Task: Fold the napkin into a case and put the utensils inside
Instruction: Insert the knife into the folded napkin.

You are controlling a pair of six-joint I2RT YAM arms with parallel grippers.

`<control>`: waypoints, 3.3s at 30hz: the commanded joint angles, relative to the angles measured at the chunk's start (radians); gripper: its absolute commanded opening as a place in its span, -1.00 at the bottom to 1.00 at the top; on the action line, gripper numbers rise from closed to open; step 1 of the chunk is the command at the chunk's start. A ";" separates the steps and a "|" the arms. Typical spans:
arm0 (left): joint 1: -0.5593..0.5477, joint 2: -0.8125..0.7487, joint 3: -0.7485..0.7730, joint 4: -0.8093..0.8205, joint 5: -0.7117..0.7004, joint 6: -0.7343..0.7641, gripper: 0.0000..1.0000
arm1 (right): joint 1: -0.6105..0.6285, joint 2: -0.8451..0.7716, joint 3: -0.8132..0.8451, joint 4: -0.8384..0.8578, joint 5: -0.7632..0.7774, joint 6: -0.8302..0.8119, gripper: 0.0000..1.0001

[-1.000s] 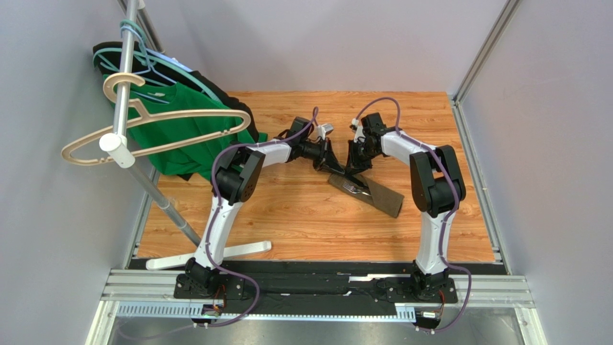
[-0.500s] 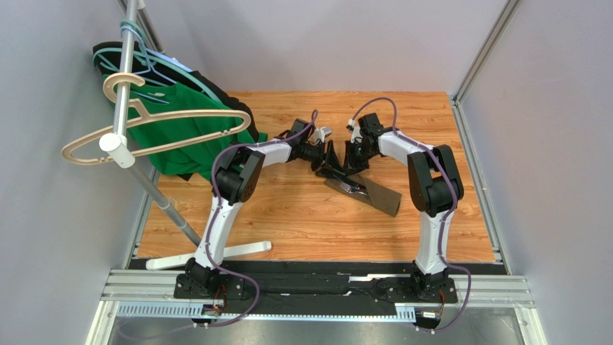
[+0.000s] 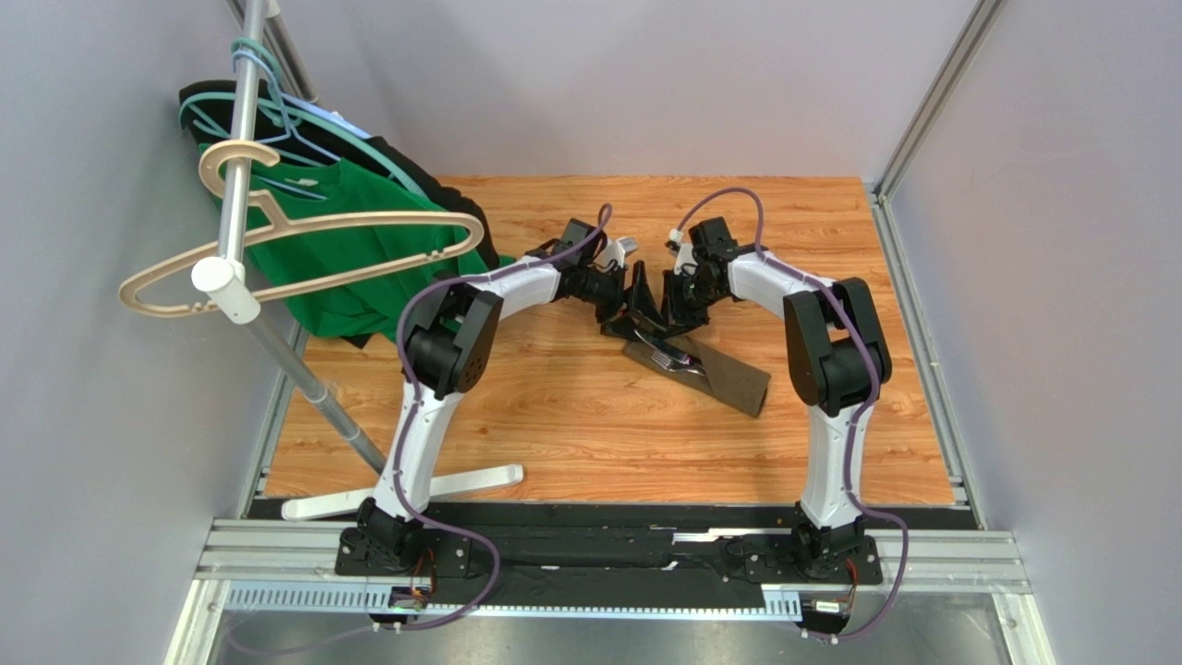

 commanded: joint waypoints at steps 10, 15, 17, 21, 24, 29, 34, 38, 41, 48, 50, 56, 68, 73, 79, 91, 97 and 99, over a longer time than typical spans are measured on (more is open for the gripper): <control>-0.004 -0.137 0.074 -0.215 -0.184 0.117 0.51 | 0.026 0.062 0.025 0.014 0.015 -0.007 -1.00; -0.003 -0.206 0.054 -0.232 -0.215 0.167 0.52 | 0.026 0.069 0.031 0.012 0.015 -0.007 -1.00; -0.003 -0.232 0.057 -0.250 -0.233 0.189 0.52 | 0.025 0.071 0.033 0.014 0.015 -0.005 -1.00; 0.002 -0.258 0.071 -0.316 -0.282 0.229 0.52 | 0.026 0.069 0.034 0.009 0.012 -0.007 -1.00; 0.003 -0.270 0.069 -0.331 -0.296 0.247 0.52 | 0.026 0.069 0.043 0.006 0.010 -0.001 -1.00; 0.003 -0.264 0.062 -0.330 -0.313 0.261 0.34 | 0.026 0.059 0.051 0.003 0.013 0.013 -0.88; 0.002 -0.208 0.094 -0.348 -0.385 0.293 -0.65 | 0.026 0.054 0.068 -0.009 0.015 0.014 -0.88; -0.006 -0.177 0.122 -0.373 -0.465 0.321 -1.00 | 0.026 0.059 0.062 -0.011 0.015 0.013 -0.93; -0.027 -0.149 0.160 -0.417 -0.571 0.344 -1.00 | 0.028 0.062 0.060 -0.009 0.018 0.011 -0.96; -0.087 -0.085 0.232 -0.488 -0.755 0.361 -1.00 | 0.029 0.066 0.063 -0.008 0.018 0.016 -1.00; -0.098 -0.082 0.238 -0.489 -0.770 0.356 -1.00 | 0.029 0.066 0.060 -0.009 0.018 0.013 -1.00; -0.131 -0.040 0.286 -0.535 -0.859 0.371 -1.00 | 0.029 0.065 0.054 -0.008 0.018 0.013 -1.00; -0.148 -0.007 0.307 -0.543 -0.864 0.378 -1.00 | 0.029 0.062 0.047 -0.002 0.015 0.011 -1.00; -0.168 0.001 0.312 -0.531 -0.865 0.387 -1.00 | 0.031 0.066 0.047 0.000 0.013 0.013 -1.00; -0.187 0.024 0.330 -0.549 -0.859 0.420 -1.00 | 0.033 0.066 0.050 -0.002 0.012 0.014 -1.00; -0.219 0.015 0.341 -0.540 -0.859 0.482 -1.00 | 0.042 0.073 0.054 0.000 0.009 0.019 -1.00; -0.230 0.024 0.346 -0.541 -0.812 0.545 -1.00 | 0.042 0.069 0.057 0.000 0.009 0.021 -1.00; -0.230 0.021 0.353 -0.560 -0.850 0.555 -1.00 | 0.040 0.069 0.057 0.000 0.008 0.022 -1.00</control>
